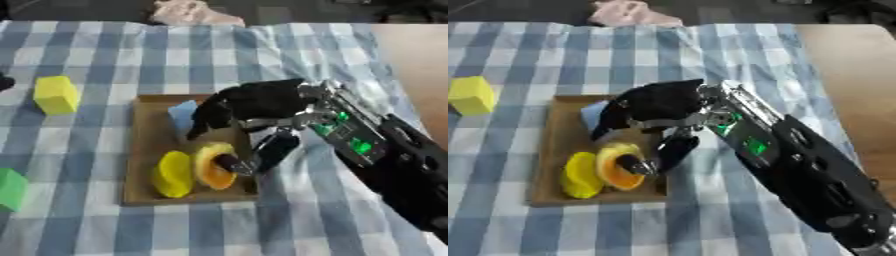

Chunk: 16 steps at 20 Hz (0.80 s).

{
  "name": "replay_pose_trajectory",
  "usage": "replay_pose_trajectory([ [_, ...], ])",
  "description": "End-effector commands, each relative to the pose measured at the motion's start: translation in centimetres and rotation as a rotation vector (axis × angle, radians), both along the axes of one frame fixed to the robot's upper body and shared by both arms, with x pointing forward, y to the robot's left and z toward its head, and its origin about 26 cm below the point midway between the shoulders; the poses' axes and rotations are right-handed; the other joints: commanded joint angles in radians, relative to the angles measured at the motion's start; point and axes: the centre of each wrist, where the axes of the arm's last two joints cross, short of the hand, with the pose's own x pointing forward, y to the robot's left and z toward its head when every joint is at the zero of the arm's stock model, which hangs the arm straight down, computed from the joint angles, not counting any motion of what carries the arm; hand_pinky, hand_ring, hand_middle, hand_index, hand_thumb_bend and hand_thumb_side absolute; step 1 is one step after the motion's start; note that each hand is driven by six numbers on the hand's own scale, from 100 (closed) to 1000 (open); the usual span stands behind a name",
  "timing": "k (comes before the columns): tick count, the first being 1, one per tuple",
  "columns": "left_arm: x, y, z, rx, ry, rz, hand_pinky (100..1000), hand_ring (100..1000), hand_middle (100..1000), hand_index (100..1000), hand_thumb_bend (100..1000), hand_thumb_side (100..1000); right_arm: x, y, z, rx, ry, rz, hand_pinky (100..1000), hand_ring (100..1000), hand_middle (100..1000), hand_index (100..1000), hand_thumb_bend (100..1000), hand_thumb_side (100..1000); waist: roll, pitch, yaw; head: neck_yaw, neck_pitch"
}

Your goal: Pick up objects on the table and place them in the box.

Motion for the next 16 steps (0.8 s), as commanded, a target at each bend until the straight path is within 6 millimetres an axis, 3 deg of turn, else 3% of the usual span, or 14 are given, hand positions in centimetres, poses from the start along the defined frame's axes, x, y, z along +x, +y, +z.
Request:
replay_pose_trajectory([
  [1, -0.3, 0.2, 0.8, 0.009, -0.029, 0.0, 931, 748, 665, 822, 100, 674, -1.0, -0.7, 1.9, -0.031, -0.083, 0.008, 930, 987, 898, 976, 100, 646, 0.006, -0.024, -0.002, 0.0, 0.003],
  [5, -0.3, 0.2, 0.7, 0.009, -0.028, 0.001, 931, 748, 666, 822, 100, 673, -1.9, -1.0, 2.8, 0.023, -0.112, 0.007, 921, 976, 875, 979, 100, 559, 0.009, -0.027, -0.007, 0.001, 0.002],
  [8, -0.3, 0.2, 0.7, 0.009, -0.027, 0.0, 931, 748, 666, 822, 100, 672, -2.4, -1.3, 3.4, 0.088, -0.113, -0.001, 894, 929, 824, 963, 100, 420, 0.01, -0.03, -0.01, 0.002, 0.0],
  [12, -0.3, 0.2, 0.8, 0.012, -0.031, 0.003, 930, 748, 667, 822, 100, 663, -3.3, -2.6, 5.2, 0.247, -0.102, -0.014, 875, 871, 769, 930, 100, 168, 0.012, -0.036, -0.014, 0.009, -0.001],
  [13, -0.3, 0.3, 0.8, 0.016, -0.034, 0.006, 929, 749, 667, 822, 100, 657, -3.6, -3.1, 5.9, 0.301, -0.1, -0.018, 872, 857, 757, 922, 100, 156, 0.013, -0.037, -0.015, 0.011, -0.001],
  [16, -0.3, 0.7, 1.3, 0.054, -0.058, 0.027, 928, 751, 671, 822, 100, 634, -4.9, -5.3, 8.0, 0.493, -0.086, -0.04, 877, 830, 734, 910, 100, 272, 0.013, -0.042, -0.02, 0.018, 0.001],
])
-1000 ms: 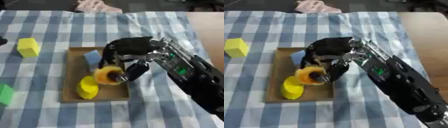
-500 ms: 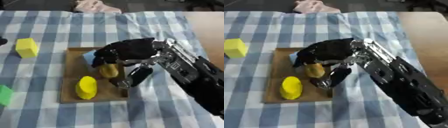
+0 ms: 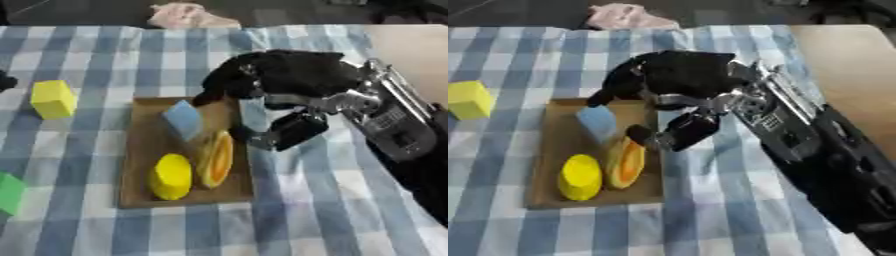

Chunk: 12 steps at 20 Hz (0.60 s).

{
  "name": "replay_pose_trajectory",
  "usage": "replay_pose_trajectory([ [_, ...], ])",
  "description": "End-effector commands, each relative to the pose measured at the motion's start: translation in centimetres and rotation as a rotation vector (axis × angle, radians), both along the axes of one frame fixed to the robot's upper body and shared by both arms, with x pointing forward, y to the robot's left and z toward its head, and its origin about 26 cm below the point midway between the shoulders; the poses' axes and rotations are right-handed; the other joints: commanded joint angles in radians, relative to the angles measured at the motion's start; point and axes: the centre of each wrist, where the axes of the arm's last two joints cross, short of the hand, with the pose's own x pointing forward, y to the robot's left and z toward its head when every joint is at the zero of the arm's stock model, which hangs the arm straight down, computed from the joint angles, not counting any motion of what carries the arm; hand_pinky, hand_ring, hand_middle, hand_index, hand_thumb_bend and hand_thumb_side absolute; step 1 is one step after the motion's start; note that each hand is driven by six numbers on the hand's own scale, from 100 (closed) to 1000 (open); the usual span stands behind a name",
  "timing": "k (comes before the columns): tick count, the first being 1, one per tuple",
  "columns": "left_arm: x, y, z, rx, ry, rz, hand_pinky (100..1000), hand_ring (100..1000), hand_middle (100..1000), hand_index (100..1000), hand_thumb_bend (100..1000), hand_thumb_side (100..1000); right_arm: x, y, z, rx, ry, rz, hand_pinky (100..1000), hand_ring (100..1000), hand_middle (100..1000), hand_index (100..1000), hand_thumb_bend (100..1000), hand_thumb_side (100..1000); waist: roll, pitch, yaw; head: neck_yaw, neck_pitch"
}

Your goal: Pick up objects on the table and place them in the box.

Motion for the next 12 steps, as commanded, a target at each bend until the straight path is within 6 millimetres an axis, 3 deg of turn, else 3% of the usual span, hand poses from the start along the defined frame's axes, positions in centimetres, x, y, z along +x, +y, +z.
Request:
replay_pose_trajectory([
  [1, -0.3, 0.7, 1.5, 0.064, -0.063, 0.028, 928, 751, 671, 823, 100, 630, -1.8, -2.7, 3.1, 0.191, -0.015, -0.013, 878, 826, 729, 909, 100, 292, 0.003, -0.029, -0.003, 0.009, 0.002],
  [6, -0.2, 1.4, 2.7, 0.155, -0.116, 0.064, 925, 757, 679, 826, 100, 602, -4.3, -6.7, 4.8, 0.4, -0.002, -0.034, 872, 812, 714, 897, 100, 408, 0.005, -0.032, -0.011, 0.023, 0.003],
  [12, -0.5, 3.2, 5.1, 0.374, -0.216, 0.151, 918, 779, 714, 850, 100, 551, -5.4, -11.3, 4.7, 0.551, -0.06, -0.112, 864, 803, 704, 882, 100, 426, 0.009, -0.032, -0.019, 0.03, 0.011],
])
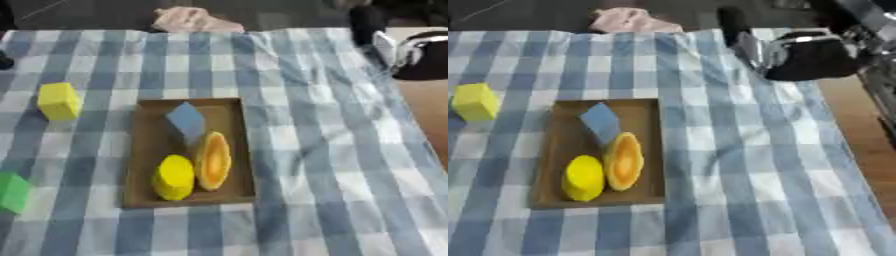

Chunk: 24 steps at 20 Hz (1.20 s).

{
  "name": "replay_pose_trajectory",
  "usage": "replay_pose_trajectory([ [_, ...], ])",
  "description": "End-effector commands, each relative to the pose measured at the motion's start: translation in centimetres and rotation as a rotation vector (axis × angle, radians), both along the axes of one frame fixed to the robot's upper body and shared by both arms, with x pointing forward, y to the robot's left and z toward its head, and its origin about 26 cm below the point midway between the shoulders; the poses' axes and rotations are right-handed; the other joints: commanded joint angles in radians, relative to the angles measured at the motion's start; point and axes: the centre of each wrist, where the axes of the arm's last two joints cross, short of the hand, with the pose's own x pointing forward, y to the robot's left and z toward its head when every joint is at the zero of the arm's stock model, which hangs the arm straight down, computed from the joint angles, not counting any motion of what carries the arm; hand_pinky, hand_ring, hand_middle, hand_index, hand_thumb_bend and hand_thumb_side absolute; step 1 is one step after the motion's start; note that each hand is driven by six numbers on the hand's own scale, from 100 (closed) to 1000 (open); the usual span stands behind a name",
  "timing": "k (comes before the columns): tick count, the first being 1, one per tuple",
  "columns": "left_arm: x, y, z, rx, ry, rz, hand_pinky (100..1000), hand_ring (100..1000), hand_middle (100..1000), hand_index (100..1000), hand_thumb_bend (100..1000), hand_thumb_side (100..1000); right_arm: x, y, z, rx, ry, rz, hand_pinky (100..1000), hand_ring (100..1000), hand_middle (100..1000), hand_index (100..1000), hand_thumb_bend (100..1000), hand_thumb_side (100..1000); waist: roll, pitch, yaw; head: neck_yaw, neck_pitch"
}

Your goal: Pick up objects on the table and place them in the box.

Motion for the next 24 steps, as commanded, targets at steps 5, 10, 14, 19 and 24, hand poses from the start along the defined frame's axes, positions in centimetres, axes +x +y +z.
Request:
replay_pose_trajectory([
  [5, -1.2, 2.9, 4.7, 0.433, -0.179, 0.16, 930, 846, 802, 909, 100, 452, -1.9, -4.9, 0.3, 0.095, -0.104, -0.166, 862, 791, 688, 872, 100, 418, 0.008, -0.028, -0.007, 0.0, 0.022],
  [10, -1.1, 4.6, 6.5, 0.835, -0.154, 0.298, 990, 921, 854, 933, 100, 399, -2.3, -6.5, -0.7, 0.16, -0.124, -0.251, 863, 785, 681, 867, 100, 433, 0.017, -0.034, -0.016, 0.003, 0.038],
  [14, 0.1, 6.3, 6.6, 1.071, -0.029, 0.332, 999, 926, 843, 936, 192, 570, -2.3, -6.6, -1.1, 0.164, -0.117, -0.273, 862, 782, 678, 862, 100, 431, 0.023, -0.039, -0.018, 0.004, 0.042],
  [19, 1.0, 7.5, 6.2, 1.225, 0.078, 0.325, 997, 926, 844, 937, 267, 584, -2.3, -6.8, -1.3, 0.175, -0.107, -0.295, 863, 776, 671, 857, 100, 451, 0.027, -0.042, -0.018, 0.023, 0.037],
  [24, 1.5, 7.8, 6.0, 1.276, 0.126, 0.306, 996, 926, 845, 937, 259, 444, -2.3, -6.9, -1.7, 0.182, -0.091, -0.311, 863, 772, 666, 854, 100, 449, 0.024, -0.044, -0.018, 0.031, 0.029],
])
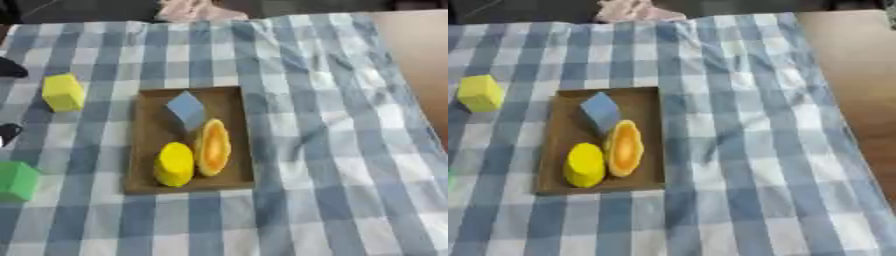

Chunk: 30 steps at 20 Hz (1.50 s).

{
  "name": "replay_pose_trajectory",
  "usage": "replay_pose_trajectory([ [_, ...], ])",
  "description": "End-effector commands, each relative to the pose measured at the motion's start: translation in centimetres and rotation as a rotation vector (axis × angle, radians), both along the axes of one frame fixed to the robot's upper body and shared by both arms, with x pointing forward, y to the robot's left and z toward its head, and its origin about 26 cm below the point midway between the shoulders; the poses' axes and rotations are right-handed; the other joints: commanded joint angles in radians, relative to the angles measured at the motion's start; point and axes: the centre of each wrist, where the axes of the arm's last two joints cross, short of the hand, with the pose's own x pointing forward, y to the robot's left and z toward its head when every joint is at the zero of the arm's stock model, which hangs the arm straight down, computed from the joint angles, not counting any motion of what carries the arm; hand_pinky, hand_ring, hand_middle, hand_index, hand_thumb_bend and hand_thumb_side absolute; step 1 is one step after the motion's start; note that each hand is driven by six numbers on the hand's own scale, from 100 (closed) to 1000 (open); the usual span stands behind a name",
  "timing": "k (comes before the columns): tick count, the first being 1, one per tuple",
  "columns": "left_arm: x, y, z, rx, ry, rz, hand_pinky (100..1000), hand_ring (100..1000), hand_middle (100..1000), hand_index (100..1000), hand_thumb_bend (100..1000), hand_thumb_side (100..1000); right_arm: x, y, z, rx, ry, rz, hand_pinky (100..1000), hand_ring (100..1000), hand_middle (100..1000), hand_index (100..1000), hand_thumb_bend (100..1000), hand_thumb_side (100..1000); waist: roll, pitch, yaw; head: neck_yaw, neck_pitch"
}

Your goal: Pick up objects on the table and place them in the box.

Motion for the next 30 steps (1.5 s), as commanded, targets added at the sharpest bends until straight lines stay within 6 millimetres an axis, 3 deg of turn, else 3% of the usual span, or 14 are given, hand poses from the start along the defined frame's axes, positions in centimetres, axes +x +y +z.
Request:
replay_pose_trajectory([
  [1, -0.1, 0.6, 1.4, 0.063, 0.001, 0.023, 996, 927, 845, 936, 261, 407, -0.5, -0.1, 0.9, -0.021, -0.021, -0.017, 863, 771, 665, 854, 100, 451, -0.001, -0.024, 0.001, 0.005, -0.014],
  [3, 0.1, 0.8, 1.3, 0.078, 0.019, 0.035, 996, 927, 845, 932, 274, 309, -0.5, -0.1, 0.7, -0.016, -0.015, -0.019, 864, 769, 663, 854, 100, 454, -0.001, -0.025, 0.001, 0.011, -0.016],
  [7, 0.2, 1.2, 0.9, 0.091, 0.06, 0.048, 999, 928, 846, 928, 226, 333, -0.5, -0.2, 0.6, -0.01, -0.006, -0.024, 863, 768, 661, 853, 100, 450, 0.0, -0.028, 0.003, 0.02, -0.016],
  [9, 0.1, 1.4, 0.9, 0.086, 0.07, 0.046, 1000, 930, 848, 933, 217, 444, -0.5, -0.3, 0.4, -0.009, 0.0, -0.029, 863, 767, 660, 852, 100, 449, 0.0, -0.031, 0.006, 0.017, -0.016],
  [11, -0.1, 1.5, 0.9, 0.084, 0.082, 0.044, 1000, 935, 853, 938, 298, 655, -0.5, -0.3, 0.3, -0.009, 0.006, -0.034, 863, 766, 659, 851, 100, 448, 0.001, -0.033, 0.009, 0.016, -0.015],
  [12, -0.2, 1.6, 0.9, 0.088, 0.088, 0.047, 1000, 939, 853, 932, 436, 826, -0.5, -0.3, 0.2, -0.009, 0.009, -0.036, 863, 765, 658, 851, 100, 448, 0.001, -0.034, 0.011, 0.015, -0.013],
  [13, -0.3, 1.7, 0.9, 0.097, 0.09, 0.053, 1000, 941, 850, 926, 547, 925, -0.5, -0.4, 0.1, -0.01, 0.013, -0.039, 863, 765, 657, 851, 100, 448, 0.001, -0.034, 0.013, 0.014, -0.012],
  [15, -0.6, 2.0, 0.7, 0.128, 0.091, 0.072, 1000, 943, 846, 921, 620, 962, -0.5, -0.5, 0.0, -0.012, 0.019, -0.046, 863, 764, 655, 850, 100, 450, 0.002, -0.035, 0.017, 0.011, -0.007],
  [19, -0.9, 2.2, 0.0, 0.196, 0.103, 0.098, 1000, 944, 838, 918, 662, 929, -0.5, -0.5, -0.1, -0.008, 0.024, -0.048, 863, 763, 653, 848, 100, 452, 0.003, -0.034, 0.021, 0.01, -0.004],
  [23, -0.9, 2.3, -1.0, 0.242, 0.125, 0.107, 995, 940, 836, 921, 602, 786, -0.5, -0.5, -0.2, -0.007, 0.028, -0.046, 864, 762, 651, 846, 100, 454, 0.004, -0.033, 0.021, 0.014, -0.004],
  [30, -0.3, 3.2, -3.2, 0.263, 0.199, 0.132, 995, 940, 842, 931, 565, 668, -0.4, -0.4, -0.4, 0.0, 0.037, -0.037, 864, 759, 645, 844, 100, 453, 0.002, -0.029, 0.011, 0.027, -0.007],
])
